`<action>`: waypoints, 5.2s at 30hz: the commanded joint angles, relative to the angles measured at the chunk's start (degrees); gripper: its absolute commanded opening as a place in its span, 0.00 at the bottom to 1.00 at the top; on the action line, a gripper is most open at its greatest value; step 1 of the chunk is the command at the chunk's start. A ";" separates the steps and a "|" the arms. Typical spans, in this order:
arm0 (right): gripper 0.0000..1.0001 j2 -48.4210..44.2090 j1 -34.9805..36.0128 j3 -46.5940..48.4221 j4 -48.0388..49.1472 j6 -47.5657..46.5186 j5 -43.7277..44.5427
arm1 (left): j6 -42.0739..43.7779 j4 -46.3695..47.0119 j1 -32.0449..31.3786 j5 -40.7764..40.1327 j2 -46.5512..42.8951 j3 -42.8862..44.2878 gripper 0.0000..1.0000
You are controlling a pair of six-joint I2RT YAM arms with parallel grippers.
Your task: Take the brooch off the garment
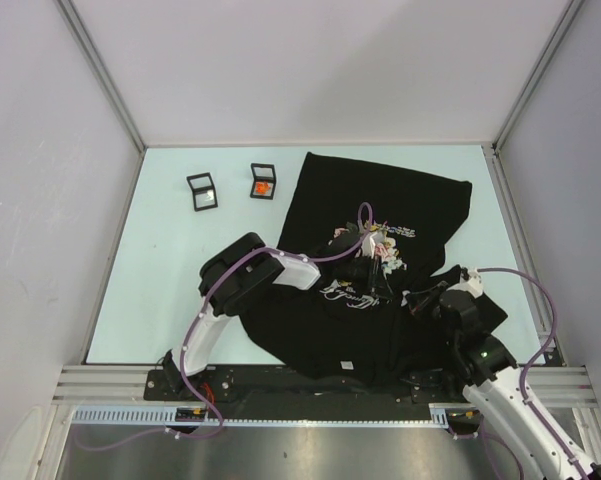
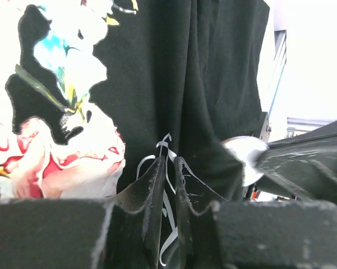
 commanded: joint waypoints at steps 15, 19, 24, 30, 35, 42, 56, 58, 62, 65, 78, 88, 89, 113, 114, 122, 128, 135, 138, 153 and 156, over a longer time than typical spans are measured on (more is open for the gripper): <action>0.00 -1.73 0.17 1.49 -1.29 0.21 2.91 | 2.57 2.05 0.17 2.56 -4.90 -2.45 0.73; 0.00 0.81 0.17 1.58 0.47 -0.23 2.12 | -0.50 4.68 -0.36 4.59 -2.71 -1.84 0.76; 0.00 2.93 0.52 1.75 1.61 -0.41 1.94 | -2.27 4.86 -0.80 4.59 -1.65 -0.61 0.74; 0.00 2.14 0.52 1.76 1.44 -0.23 2.21 | -2.27 3.90 -1.06 3.89 -0.68 -0.17 0.67; 0.00 2.23 0.96 1.75 2.58 -0.41 1.68 | -4.72 5.39 -1.06 4.25 0.29 -0.08 0.65; 0.00 2.67 1.66 1.84 2.23 -0.85 2.38 | -10.52 9.52 -1.06 5.12 1.78 0.10 0.70; 0.00 4.42 3.25 1.75 5.48 -1.03 2.91 | -9.74 5.66 -1.06 2.31 2.31 0.63 0.60; 0.00 4.25 3.77 1.76 5.57 -0.94 3.52 | -9.04 5.13 -1.06 2.05 2.05 0.71 0.58; 0.00 3.64 4.13 1.67 5.92 -0.94 3.88 | -7.54 3.20 -1.06 0.82 1.96 0.63 0.47; 0.00 2.23 4.48 1.05 7.23 -0.94 3.61 | -7.19 3.11 -1.15 0.47 1.87 0.36 0.38; 0.00 -4.80 5.18 -0.53 5.41 -1.73 6.68 | -3.15 -0.06 -1.06 -2.52 -0.76 -0.86 0.15; 0.00 -9.64 6.32 0.79 -2.78 -0.59 10.21 | 3.62 -6.65 -0.27 -6.57 -4.72 0.19 0.04; 0.00 -9.38 6.24 1.14 -3.65 -0.50 10.21 | 3.97 -6.82 -0.18 -6.22 -4.81 0.36 0.03; 0.00 3.52 6.85 5.61 -4.54 0.20 9.06 | 5.90 -4.80 -0.80 5.66 -3.49 2.21 0.56; 0.00 4.76 6.94 6.14 -4.63 -0.23 9.15 | 6.43 -5.41 -0.88 5.04 -4.10 2.12 0.56; 0.04 13.65 6.94 9.84 -7.70 -1.03 12.93 | 11.62 -9.98 -1.06 0.21 -8.23 2.12 0.54; 0.25 18.40 6.94 12.65 -9.63 0.20 12.23 | 13.37 -11.48 -1.32 -0.06 -9.56 3.08 0.56; 0.45 23.49 -0.42 14.85 -9.73 -2.77 3.36 | 13.46 -11.66 -2.29 1.34 -8.33 3.97 0.54; 0.48 25.34 -3.50 14.85 -9.55 -5.06 0.89 | 13.64 -11.75 -2.55 1.70 -8.41 4.32 0.54; 0.29 29.47 -7.47 10.20 0.03 -10.08 -8.08 | 14.34 -12.89 -2.56 2.75 -8.41 4.67 0.54; 0.29 30.09 -7.56 10.10 0.29 -9.82 -8.08 | 14.52 -13.15 -2.56 3.01 -8.41 5.02 0.58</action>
